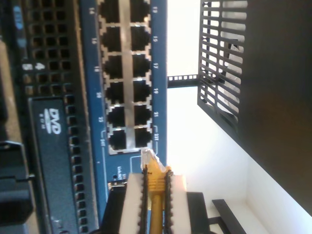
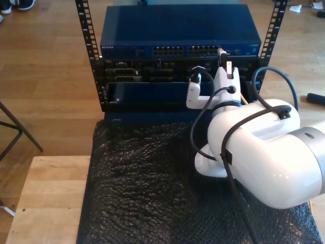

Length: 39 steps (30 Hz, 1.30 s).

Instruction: Grab the cable and plug it in

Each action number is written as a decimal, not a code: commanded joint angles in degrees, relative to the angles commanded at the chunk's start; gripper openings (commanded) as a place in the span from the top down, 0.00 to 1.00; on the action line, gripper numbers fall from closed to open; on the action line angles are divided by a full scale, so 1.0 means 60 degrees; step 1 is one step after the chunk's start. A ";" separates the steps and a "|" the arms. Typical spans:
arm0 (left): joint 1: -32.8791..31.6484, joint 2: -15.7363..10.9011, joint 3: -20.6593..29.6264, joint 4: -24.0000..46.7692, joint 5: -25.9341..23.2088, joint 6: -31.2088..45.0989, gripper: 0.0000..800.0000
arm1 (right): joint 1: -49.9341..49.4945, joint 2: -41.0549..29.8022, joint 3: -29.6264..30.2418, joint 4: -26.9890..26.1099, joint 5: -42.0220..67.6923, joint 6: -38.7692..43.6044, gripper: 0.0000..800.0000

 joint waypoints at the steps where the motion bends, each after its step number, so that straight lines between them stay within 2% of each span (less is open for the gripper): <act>1: 0.0000 0.0000 0.0000 0.0000 0.0000 0.0000 0.00 | 0.0000 0.0000 0.0000 -0.0044 0.0000 0.0000 1.00; 39: 0.0000 0.0000 0.0000 0.0000 0.0000 0.0000 0.00 | 0.0029 0.0015 -0.0059 -0.0147 0.0059 0.0161 1.00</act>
